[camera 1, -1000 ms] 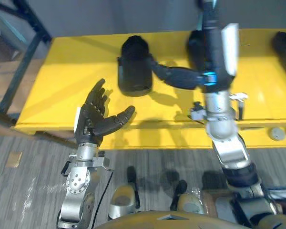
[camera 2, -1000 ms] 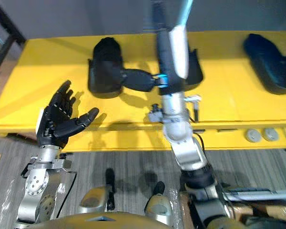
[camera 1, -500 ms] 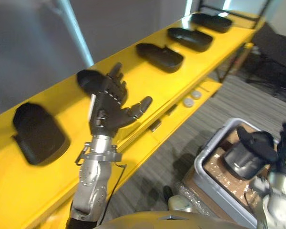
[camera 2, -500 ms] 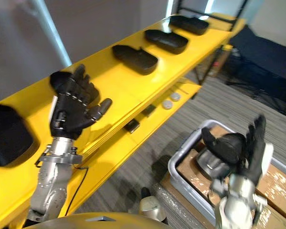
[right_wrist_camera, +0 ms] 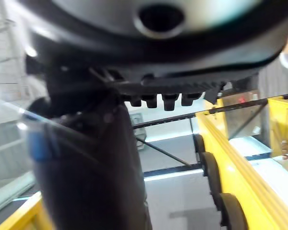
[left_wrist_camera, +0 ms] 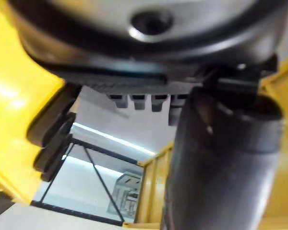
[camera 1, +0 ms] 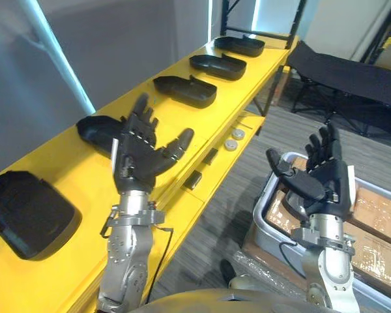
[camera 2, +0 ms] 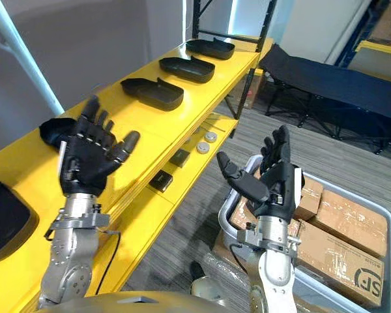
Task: Walk over and take three plastic housings, then place them on the shelf
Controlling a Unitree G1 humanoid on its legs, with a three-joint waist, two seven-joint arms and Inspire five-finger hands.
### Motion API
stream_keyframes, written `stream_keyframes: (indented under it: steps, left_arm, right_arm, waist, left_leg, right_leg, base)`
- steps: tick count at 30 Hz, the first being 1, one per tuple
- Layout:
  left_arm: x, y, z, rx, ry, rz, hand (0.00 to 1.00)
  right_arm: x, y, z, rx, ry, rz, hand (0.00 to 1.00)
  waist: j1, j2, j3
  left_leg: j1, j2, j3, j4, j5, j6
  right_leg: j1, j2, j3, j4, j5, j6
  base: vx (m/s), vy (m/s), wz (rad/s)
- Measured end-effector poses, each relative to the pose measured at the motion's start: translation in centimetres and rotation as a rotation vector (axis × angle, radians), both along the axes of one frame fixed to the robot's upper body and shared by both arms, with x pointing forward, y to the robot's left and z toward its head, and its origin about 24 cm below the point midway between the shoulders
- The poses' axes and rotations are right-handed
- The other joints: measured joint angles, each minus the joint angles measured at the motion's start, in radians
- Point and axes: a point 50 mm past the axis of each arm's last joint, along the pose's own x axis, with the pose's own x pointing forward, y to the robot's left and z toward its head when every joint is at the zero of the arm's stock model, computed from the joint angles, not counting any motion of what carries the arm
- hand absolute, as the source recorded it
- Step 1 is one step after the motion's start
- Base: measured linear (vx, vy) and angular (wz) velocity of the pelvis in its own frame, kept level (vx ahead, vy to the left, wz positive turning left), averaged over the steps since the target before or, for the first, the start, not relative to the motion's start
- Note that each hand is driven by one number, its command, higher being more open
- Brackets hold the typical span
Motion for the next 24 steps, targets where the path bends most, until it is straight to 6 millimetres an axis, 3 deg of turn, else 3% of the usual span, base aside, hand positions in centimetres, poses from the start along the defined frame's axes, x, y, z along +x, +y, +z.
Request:
stream_keyframes:
  steps: [3,5,6,7,8,9,10,11,12,13,14,15,16,17,19,21,22,23,24]
  left_arm:
    - [0.0,0.0,0.2,0.009,-0.019,-0.014,1.00]
    - [0.0,0.3,0.2,0.015,-0.018,0.002,1.00]
    - [0.0,0.8,0.2,0.014,-0.021,0.023,1.00]
    - [0.1,1.1,0.2,0.016,-0.020,0.036,1.00]
    - [0.1,1.6,0.0,-0.014,-0.014,0.043,1.00]
    - [-0.1,2.4,-0.2,-0.074,-0.007,0.046,1.00]
    - [-0.3,2.7,-0.5,-0.100,0.003,0.048,1.00]
    - [-0.7,3.7,-1.2,-0.148,0.024,0.068,1.00]
    - [-1.2,4.6,-1.7,-0.193,0.044,0.094,1.00]
    - [-1.5,5.1,-2.1,-0.214,0.060,0.117,1.00]
    - [-1.9,5.6,-3.0,-0.262,0.088,0.150,1.00]
    - [-2.2,5.9,-3.6,-0.317,0.095,0.179,1.00]
    - [-2.2,6.3,-3.4,-0.351,0.064,0.186,1.00]
    - [-1.9,6.3,-3.6,-0.393,0.048,0.189,1.00]
    - [-1.8,6.0,-4.9,-0.474,0.093,0.195,1.00]
    - [-2.0,5.8,-6.1,-0.496,0.148,0.216,1.00]
    - [-1.9,5.6,-6.3,-0.496,0.162,0.213,1.00]
    - [-1.8,5.1,-6.3,-0.493,0.168,0.192,1.00]
    - [-1.8,4.8,-6.3,-0.494,0.169,0.179,1.00]
  right_arm:
    - [-1.3,-0.5,-1.9,0.048,0.093,-0.055,1.00]
    - [-1.1,-0.3,-1.9,0.048,0.086,-0.035,1.00]
    - [-0.5,-0.1,-1.5,0.041,0.057,-0.018,1.00]
    - [-0.1,0.2,-1.3,0.045,0.037,-0.001,1.00]
    - [0.5,0.4,-0.8,0.027,0.006,0.004,1.00]
    - [1.6,0.8,-0.6,-0.012,-0.005,0.012,1.00]
    - [2.1,1.0,-0.8,-0.030,0.000,0.022,1.00]
    - [3.0,1.3,-1.4,-0.048,0.022,0.037,1.00]
    - [3.3,1.3,-2.2,-0.042,0.054,0.030,1.00]
    - [3.5,1.4,-2.6,-0.040,0.073,0.028,1.00]
    - [3.4,1.1,-3.2,-0.059,0.104,0.011,1.00]
    - [3.2,0.8,-3.7,-0.061,0.126,-0.014,1.00]
    - [3.1,0.6,-3.9,-0.055,0.132,-0.033,1.00]
    - [3.0,0.0,-4.2,-0.065,0.149,-0.051,1.00]
    - [2.4,-1.6,-5.0,-0.108,0.211,-0.111,1.00]
    - [1.8,-2.8,-5.2,-0.125,0.232,-0.162,1.00]
    - [1.5,-3.6,-5.1,-0.133,0.235,-0.192,1.00]
    - [1.1,-4.5,-4.9,-0.141,0.233,-0.230,1.00]
    - [0.9,-5.0,-4.7,-0.142,0.228,-0.249,1.00]
  waist:
    - [0.002,-0.004,0.006]
    - [0.009,-0.012,0.018]
    - [0.016,0.004,0.024]
    - [0.014,0.001,0.030]
    - [0.015,-0.005,0.035]
    - [0.017,-0.009,0.048]
    - [0.019,-0.010,0.048]
    - [0.026,-0.015,0.047]
    - [0.040,-0.038,0.043]
    - [0.050,-0.040,0.052]
    - [0.071,-0.013,0.053]
    - [0.082,0.029,0.049]
    - [0.078,-0.001,0.070]
    - [0.069,-0.015,0.106]
    - [0.041,-0.010,0.137]
    - [0.036,-0.007,0.141]
    - [0.027,-0.019,0.145]
    - [0.018,-0.023,0.148]
    - [0.013,-0.023,0.149]
  left_leg:
    - [0.003,0.003,0.023,0.038,-0.024,0.007]
    - [0.000,0.006,0.073,0.049,-0.029,0.021]
    - [-0.012,0.031,0.106,0.047,-0.020,0.031]
    - [-0.015,0.033,0.117,0.046,-0.011,0.036]
    - [-0.013,0.040,0.129,0.046,0.001,0.033]
    - [0.002,0.053,0.142,0.053,0.006,0.029]
    - [0.006,0.062,0.148,0.061,0.006,0.027]
    - [0.008,0.082,0.160,0.084,0.007,0.024]
    - [0.007,0.088,0.168,0.109,0.006,0.005]
    - [0.001,0.099,0.160,0.111,0.008,0.005]
    - [-0.007,0.122,0.134,0.083,0.019,0.017]
    - [-0.007,0.167,0.166,0.034,0.048,-0.016]
    - [-0.007,0.171,0.190,0.031,0.068,-0.055]
    - [0.004,0.168,0.195,0.037,0.075,-0.061]
    - [0.008,0.209,0.188,0.058,0.102,-0.023]
    - [-0.018,0.250,0.159,0.142,0.143,0.056]
    - [-0.066,0.264,0.118,0.230,0.185,0.127]
    - [-0.099,0.253,0.073,0.271,0.170,0.157]
    - [-0.105,0.234,0.055,0.272,0.155,0.159]
  right_leg:
    - [-0.001,-0.004,-0.015,0.016,0.005,0.005]
    - [-0.018,0.010,-0.019,-0.017,0.089,0.051]
    - [-0.036,0.013,-0.036,0.001,0.085,0.056]
    - [-0.064,0.011,-0.079,0.096,0.013,0.006]
    - [-0.113,-0.011,-0.167,0.318,-0.130,-0.070]
    - [-0.123,-0.054,-0.232,0.473,-0.211,-0.102]
    - [-0.123,-0.081,-0.262,0.531,-0.229,-0.120]
    - [-0.121,-0.147,-0.330,0.612,-0.240,-0.144]
    - [-0.117,-0.173,-0.381,0.605,-0.209,-0.106]
    - [-0.119,-0.155,-0.412,0.590,-0.210,-0.104]
    - [-0.111,-0.113,-0.440,0.494,-0.191,-0.075]
    - [-0.049,-0.066,-0.437,0.307,-0.188,-0.049]
    - [-0.041,-0.086,-0.482,0.344,-0.262,-0.066]
    - [-0.032,-0.100,-0.535,0.342,-0.287,-0.048]
    - [-0.003,-0.041,-0.527,0.291,-0.251,-0.086]
    - [0.031,0.005,-0.491,0.197,-0.219,-0.116]
    - [0.053,0.010,-0.487,0.145,-0.203,-0.133]
    - [0.067,0.010,-0.475,0.113,-0.195,-0.146]
    - [0.071,0.008,-0.466,0.101,-0.191,-0.153]
  base:
    - [0.01,0.062,-0.25]
    - [-0.12,0.016,-0.71]
    - [-0.14,-0.042,-0.65]
    - [-0.12,-0.054,-0.56]
    - [-0.05,-0.041,-0.37]
    - [-0.05,-0.060,-0.34]
    - [-0.03,-0.120,-0.36]
    - [-0.02,-0.177,-0.43]
    - [-0.01,-0.179,-0.53]
    - [-0.02,-0.200,-0.86]
    - [-0.01,-0.215,-1.19]
    - [0.02,-0.343,-1.30]
    - [0.01,-0.307,-1.02]
    - [-0.07,-0.326,-0.59]
    - [-0.09,-0.268,-0.49]
    - [-0.01,-0.231,-0.74]
    - [0.00,-0.203,-0.59]
    - [0.00,-0.225,-0.46]
    - [0.02,-0.126,-0.53]
